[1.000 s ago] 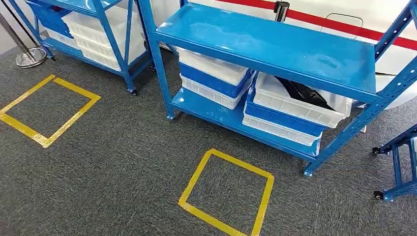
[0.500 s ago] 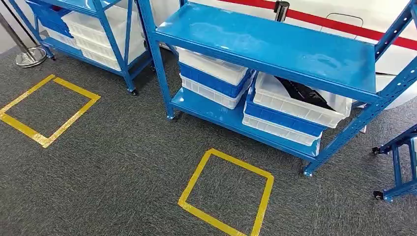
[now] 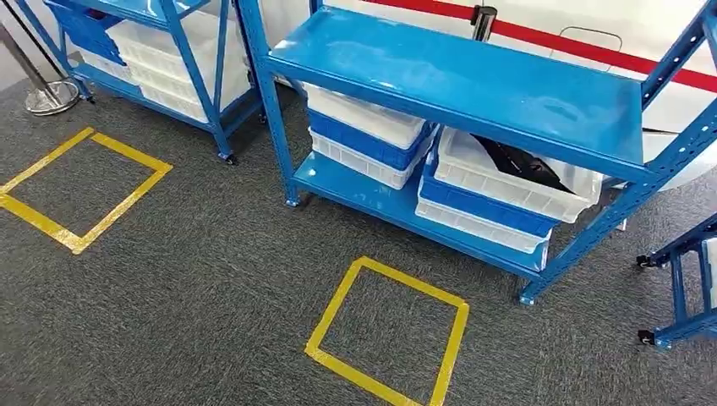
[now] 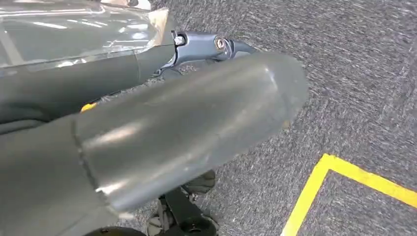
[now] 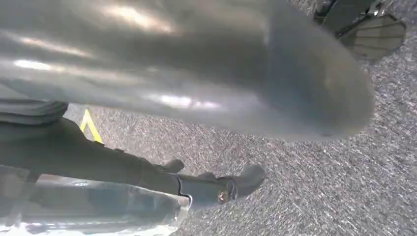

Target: Take the parts from the cabinet and place them on the table.

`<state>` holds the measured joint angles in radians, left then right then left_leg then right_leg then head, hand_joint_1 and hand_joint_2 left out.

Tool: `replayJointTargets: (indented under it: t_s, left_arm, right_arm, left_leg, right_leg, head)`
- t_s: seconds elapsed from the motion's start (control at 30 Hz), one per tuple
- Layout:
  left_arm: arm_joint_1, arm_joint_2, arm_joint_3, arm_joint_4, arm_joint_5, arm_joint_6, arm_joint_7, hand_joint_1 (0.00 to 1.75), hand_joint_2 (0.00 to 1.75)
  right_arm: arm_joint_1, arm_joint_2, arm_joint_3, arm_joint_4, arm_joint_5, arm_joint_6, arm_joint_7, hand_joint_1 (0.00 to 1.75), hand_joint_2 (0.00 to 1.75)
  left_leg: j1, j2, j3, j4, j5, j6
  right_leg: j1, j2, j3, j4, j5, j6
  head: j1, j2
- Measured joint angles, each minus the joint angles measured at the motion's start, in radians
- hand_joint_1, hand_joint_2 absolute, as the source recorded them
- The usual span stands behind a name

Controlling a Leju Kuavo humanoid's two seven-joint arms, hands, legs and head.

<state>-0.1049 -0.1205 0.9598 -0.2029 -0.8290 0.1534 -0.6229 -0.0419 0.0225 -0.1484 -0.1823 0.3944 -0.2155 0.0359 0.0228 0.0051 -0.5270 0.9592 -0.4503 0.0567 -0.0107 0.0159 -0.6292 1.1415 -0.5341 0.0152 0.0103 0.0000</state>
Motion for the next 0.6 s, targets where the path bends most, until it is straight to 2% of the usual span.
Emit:
replayJointTargets:
  t_s: [0.03,0.07,0.1,0.13,0.2,0.23,0.27,0.3,0.4,0.43,0.47,0.53,0.57,0.6]
  left_arm:
    - [0.0,0.0,0.0,0.0,0.0,0.002,0.001,0.0,0.0]
    - [0.001,0.0,0.0,0.0,0.0,0.004,0.001,0.0,0.0]
    - [0.001,0.0,0.0,0.0,0.0,0.005,0.001,0.0,0.0]
    - [0.002,0.0,0.0,0.0,0.0,0.005,0.001,0.0,0.0]
    - [0.002,-0.002,0.0,0.0,0.0,0.006,0.003,0.0,0.0]
    - [0.002,0.001,0.001,-0.002,0.0,0.007,0.003,0.0,0.0]
    - [0.002,0.002,0.001,-0.002,0.0,0.008,0.005,0.0,0.0]
    - [0.002,0.002,0.002,-0.002,0.0,0.01,0.004,0.0,0.0]
    - [0.0,-0.003,0.001,-0.002,0.0,0.009,0.006,0.0,0.0]
    - [-0.001,-0.003,0.002,-0.002,0.0,0.01,0.006,0.0,0.0]
    - [-0.001,-0.004,0.002,-0.002,0.001,0.01,0.006,0.0,0.0]
    - [0.0,-0.004,0.003,-0.002,0.002,0.01,0.006,0.0,0.0]
    - [0.001,-0.004,0.003,-0.002,0.002,0.01,0.006,0.0,0.0]
    - [0.002,-0.004,0.003,-0.002,0.002,0.01,0.006,0.0,0.0]
  right_arm:
    - [0.0,0.0,-0.001,0.0,0.001,0.0,0.0,0.0,0.0]
    - [0.001,0.0,-0.001,0.0,0.001,0.0,0.0,0.0,0.0]
    - [0.004,0.0,-0.002,0.0,0.001,0.0,0.0,0.0,0.0]
    - [0.006,-0.001,-0.003,0.0,0.001,0.0,0.0,0.0,0.0]
    - [0.007,-0.001,-0.003,0.0,0.001,0.0,0.0,0.0,0.0]
    - [0.005,0.004,-0.003,0.0,0.001,0.0,0.0,0.0,0.0]
    - [0.002,0.006,-0.003,0.0,0.001,0.0,0.0,0.0,0.0]
    - [0.002,0.006,-0.003,0.0,0.001,0.0,0.0,0.0,0.0]
    - [0.002,0.001,-0.003,0.0,0.001,0.0,0.0,0.0,0.0]
    - [0.003,0.002,-0.003,0.0,0.001,0.0,-0.001,0.0,0.0]
    - [0.003,0.0,-0.004,0.0,0.001,0.0,-0.002,0.0,0.0]
    - [0.003,0.0,-0.004,0.0,0.001,0.0,-0.002,0.0,0.0]
    - [0.003,0.0,-0.004,0.0,0.001,0.001,-0.002,0.0,0.0]
    - [0.003,0.0,-0.004,0.0,0.001,0.001,-0.002,0.0,0.0]
  left_leg:
    - [0.001,0.005,-0.002,0.0,-0.001,-0.001]
    - [0.001,0.008,-0.003,0.0,-0.002,-0.004]
    - [0.004,0.009,-0.003,0.0,-0.003,-0.009]
    - [0.009,0.009,-0.002,0.001,-0.005,-0.019]
    - [0.023,0.009,-0.001,0.011,-0.012,-0.041]
    - [0.019,0.011,-0.007,0.026,-0.021,-0.057]
    - [0.016,0.012,-0.014,0.044,-0.036,-0.072]
    - [0.017,0.01,-0.01,0.039,-0.04,-0.076]
    - [0.036,0.01,-0.005,0.037,-0.039,-0.083]
    - [0.039,0.008,-0.011,0.06,-0.056,-0.079]
    - [0.034,0.008,-0.041,0.121,-0.088,-0.074]
    - [0.024,0.006,-0.137,0.295,-0.159,-0.069]
    - [0.019,0.005,-0.182,0.366,-0.176,-0.062]
    - [0.013,0.003,-0.205,0.391,-0.167,-0.052]
  right_leg:
    - [-0.006,-0.001,-0.038,0.074,-0.026,0.0]
    - [-0.013,-0.002,-0.069,0.132,-0.037,0.007]
    - [-0.02,-0.003,-0.073,0.14,-0.031,0.016]
    - [-0.028,-0.006,-0.054,0.102,-0.01,0.031]
    - [-0.048,-0.016,0.031,-0.061,0.054,0.069]
    - [-0.061,-0.028,0.062,-0.127,0.06,0.084]
    - [-0.045,-0.018,0.068,-0.122,0.053,0.069]
    - [-0.047,-0.015,0.065,-0.115,0.051,0.045]
    - [-0.04,-0.011,0.066,-0.11,0.049,0.018]
    - [-0.039,-0.01,0.069,-0.111,0.049,0.009]
    - [-0.033,-0.01,0.07,-0.111,0.047,0.005]
    - [-0.02,-0.009,0.07,-0.111,0.044,-0.007]
    - [-0.011,-0.009,0.072,-0.111,0.041,-0.012]
    - [-0.003,-0.007,0.075,-0.111,0.039,-0.015]
  head:
    - [0.0,0.0]
    - [-0.001,0.0]
    - [0.0,0.0]
    - [-0.001,0.0]
    - [0.0,0.0]
    - [0.006,0.0]
    - [0.011,0.0]
    - [-0.004,0.0]
    - [-0.007,0.0]
    - [-0.007,0.0]
    - [-0.008,0.0]
    - [-0.011,0.0]
    - [-0.012,0.0]
    - [-0.011,0.0]
